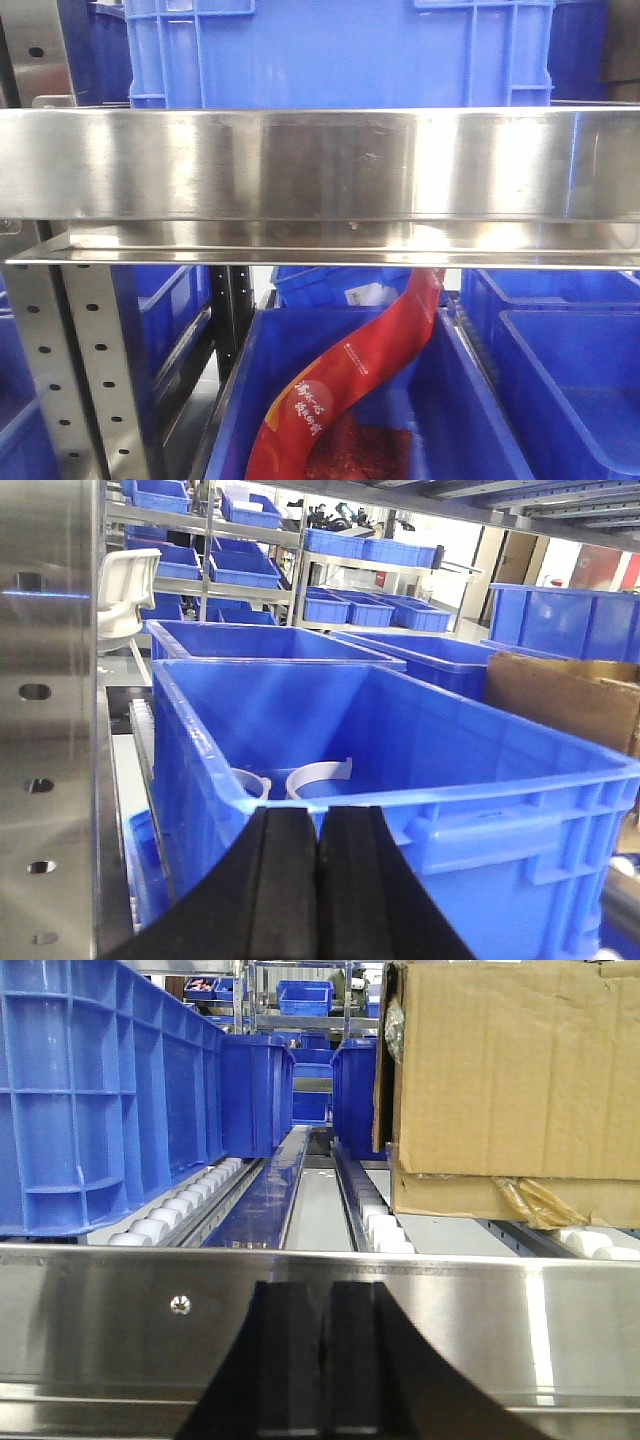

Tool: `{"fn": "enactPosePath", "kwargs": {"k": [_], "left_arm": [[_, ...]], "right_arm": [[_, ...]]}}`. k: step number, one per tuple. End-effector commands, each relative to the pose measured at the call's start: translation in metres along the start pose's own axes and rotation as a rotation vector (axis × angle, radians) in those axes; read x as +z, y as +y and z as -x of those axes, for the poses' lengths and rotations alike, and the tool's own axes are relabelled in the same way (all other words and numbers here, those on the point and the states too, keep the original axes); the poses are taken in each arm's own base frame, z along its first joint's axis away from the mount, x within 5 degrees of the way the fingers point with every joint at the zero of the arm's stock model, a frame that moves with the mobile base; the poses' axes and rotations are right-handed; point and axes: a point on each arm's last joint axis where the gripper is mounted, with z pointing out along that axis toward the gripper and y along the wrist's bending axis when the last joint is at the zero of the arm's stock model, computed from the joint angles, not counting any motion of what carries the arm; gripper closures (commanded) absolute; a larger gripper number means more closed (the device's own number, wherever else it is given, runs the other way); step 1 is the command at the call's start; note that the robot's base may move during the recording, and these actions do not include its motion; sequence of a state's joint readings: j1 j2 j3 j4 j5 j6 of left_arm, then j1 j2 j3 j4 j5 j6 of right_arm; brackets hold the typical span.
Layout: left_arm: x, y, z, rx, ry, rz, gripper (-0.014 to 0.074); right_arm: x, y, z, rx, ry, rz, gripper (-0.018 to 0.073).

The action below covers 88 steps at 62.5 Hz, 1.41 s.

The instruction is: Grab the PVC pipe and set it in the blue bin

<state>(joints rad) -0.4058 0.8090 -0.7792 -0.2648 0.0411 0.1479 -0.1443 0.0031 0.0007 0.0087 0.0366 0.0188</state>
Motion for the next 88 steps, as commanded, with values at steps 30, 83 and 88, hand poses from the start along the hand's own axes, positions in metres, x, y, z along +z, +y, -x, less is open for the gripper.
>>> {"fn": "enactPosePath", "kwargs": {"k": [30,83,88], "left_arm": [[-0.091,0.04,-0.114,0.203,0.031,0.32,0.0707],[-0.125,0.043,-0.178,0.137,-0.027,0.409,0.0707],[-0.125,0.043,-0.178,0.137,-0.027,0.409,0.0707]], "right_arm": [[0.0,0.0,0.002,-0.01,-0.021,-0.001,0.0727],[0.0,0.0,0.002,-0.01,-0.023,-0.001,0.0727],[0.0,0.0,0.002,-0.01,-0.023,-0.001,0.0727]]}}
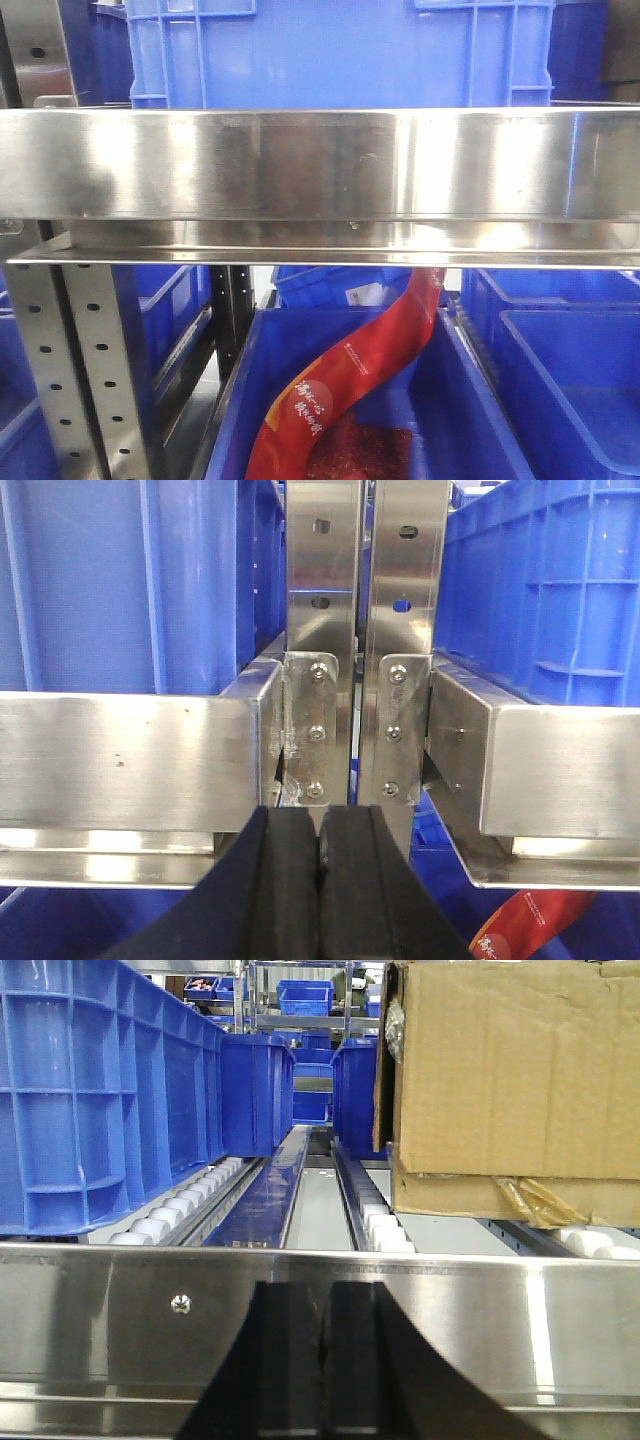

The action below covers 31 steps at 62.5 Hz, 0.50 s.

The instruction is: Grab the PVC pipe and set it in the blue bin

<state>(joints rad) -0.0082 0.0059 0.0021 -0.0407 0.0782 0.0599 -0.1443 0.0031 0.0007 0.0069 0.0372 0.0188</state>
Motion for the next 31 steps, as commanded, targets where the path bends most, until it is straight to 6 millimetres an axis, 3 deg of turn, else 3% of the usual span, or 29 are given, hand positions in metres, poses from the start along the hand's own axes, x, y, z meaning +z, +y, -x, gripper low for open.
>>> {"fn": "enactPosePath", "kwargs": {"k": [1,31], "left_arm": [[-0.0006,0.0003,0.0024,-0.005,-0.023,0.005,0.0707],[-0.0006,0.0003,0.0024,-0.005,-0.023,0.005,0.0707]], "right_arm": [[-0.0003,0.0,0.0022,-0.008,-0.023,-0.001,0.0727],[-0.0003,0.0,0.0022,-0.008,-0.023,-0.001,0.0727]]}}
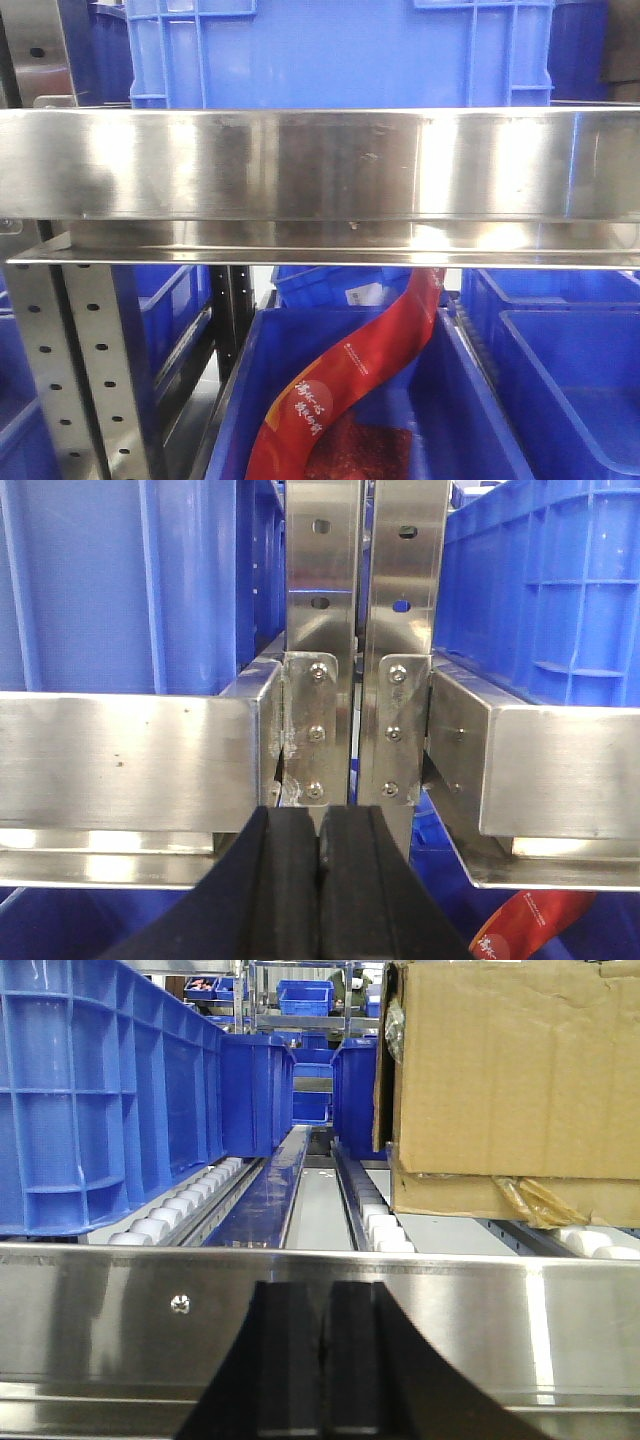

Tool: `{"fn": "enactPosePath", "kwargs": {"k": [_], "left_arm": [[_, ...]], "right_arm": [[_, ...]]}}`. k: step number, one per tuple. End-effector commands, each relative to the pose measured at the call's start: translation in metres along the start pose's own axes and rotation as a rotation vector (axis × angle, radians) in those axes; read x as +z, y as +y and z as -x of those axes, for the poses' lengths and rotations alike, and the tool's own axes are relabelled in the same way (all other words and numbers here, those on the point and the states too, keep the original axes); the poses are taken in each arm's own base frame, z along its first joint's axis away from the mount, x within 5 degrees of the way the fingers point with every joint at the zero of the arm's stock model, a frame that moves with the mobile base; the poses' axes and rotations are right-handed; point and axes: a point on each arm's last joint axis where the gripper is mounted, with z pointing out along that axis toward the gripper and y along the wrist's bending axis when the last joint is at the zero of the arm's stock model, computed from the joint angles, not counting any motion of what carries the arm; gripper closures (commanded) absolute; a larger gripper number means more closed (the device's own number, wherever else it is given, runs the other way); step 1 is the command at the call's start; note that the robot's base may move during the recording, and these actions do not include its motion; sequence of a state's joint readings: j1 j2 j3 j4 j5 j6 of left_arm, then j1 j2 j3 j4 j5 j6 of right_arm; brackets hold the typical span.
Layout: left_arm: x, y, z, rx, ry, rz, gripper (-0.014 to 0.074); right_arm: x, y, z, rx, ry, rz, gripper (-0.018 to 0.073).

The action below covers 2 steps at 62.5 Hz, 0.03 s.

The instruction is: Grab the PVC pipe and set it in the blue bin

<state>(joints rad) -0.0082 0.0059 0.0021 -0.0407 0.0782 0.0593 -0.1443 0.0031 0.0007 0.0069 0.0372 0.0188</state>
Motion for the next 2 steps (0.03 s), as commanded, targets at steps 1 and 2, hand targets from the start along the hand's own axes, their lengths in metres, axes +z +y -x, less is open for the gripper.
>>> {"fn": "enactPosePath", "kwargs": {"k": [1,2], "left_arm": [[-0.0006,0.0003,0.0024,-0.004,-0.023,0.005,0.0707],[-0.0006,0.0003,0.0024,-0.004,-0.023,0.005,0.0707]], "right_arm": [[-0.0003,0.0,0.0022,-0.008,-0.023,-0.001,0.0727],[-0.0003,0.0,0.0022,-0.008,-0.023,-0.001,0.0727]]}}
